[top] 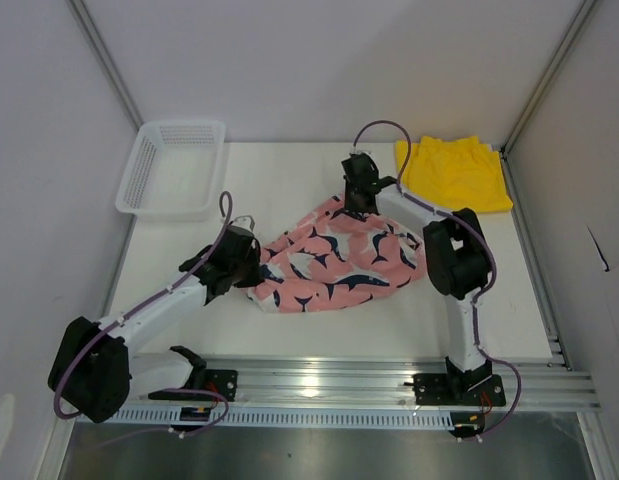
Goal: Fold and stack the shorts
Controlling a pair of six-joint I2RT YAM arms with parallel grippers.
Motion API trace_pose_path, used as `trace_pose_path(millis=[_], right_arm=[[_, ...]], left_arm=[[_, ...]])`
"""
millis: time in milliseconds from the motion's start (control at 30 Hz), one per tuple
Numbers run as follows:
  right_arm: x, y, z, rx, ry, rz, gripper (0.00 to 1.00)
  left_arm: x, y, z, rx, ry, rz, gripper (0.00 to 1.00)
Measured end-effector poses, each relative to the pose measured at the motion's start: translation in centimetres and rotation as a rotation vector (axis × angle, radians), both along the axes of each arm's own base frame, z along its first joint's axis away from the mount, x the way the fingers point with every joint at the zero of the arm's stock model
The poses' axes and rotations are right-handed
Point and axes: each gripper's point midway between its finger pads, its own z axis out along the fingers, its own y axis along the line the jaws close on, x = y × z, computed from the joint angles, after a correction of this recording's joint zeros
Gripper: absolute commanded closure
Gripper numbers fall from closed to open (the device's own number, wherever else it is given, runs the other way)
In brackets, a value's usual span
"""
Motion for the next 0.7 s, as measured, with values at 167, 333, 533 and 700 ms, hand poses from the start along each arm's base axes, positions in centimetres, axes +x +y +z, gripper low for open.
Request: trace_pose_path(millis=[167, 333, 533, 700], right_arm=[[-1.4, -1.2, 5.0, 0.112, -0.088, 0.033, 1.0], [-4.2, -3.5, 8.5, 0.227, -0.18, 0.065, 1.0], [-11.6, -4.4, 7.1, 0.303, -0.164, 0.132, 1.0], [-20.2, -3.8, 2.4, 0.303, -0.017, 0.206, 1.0]], left_arm=[[-0.2, 0.1, 0.7, -0.009, -0.016, 0.0, 1.0], [-0.2, 0.1, 0.8, -0.011, -0.019, 0.0, 0.99], [-1.0, 0.5, -0.7, 0.004, 0.009, 0.0, 0.94], [-1.6, 0.9, -1.8, 0.019, 0.036, 0.002, 0.87]])
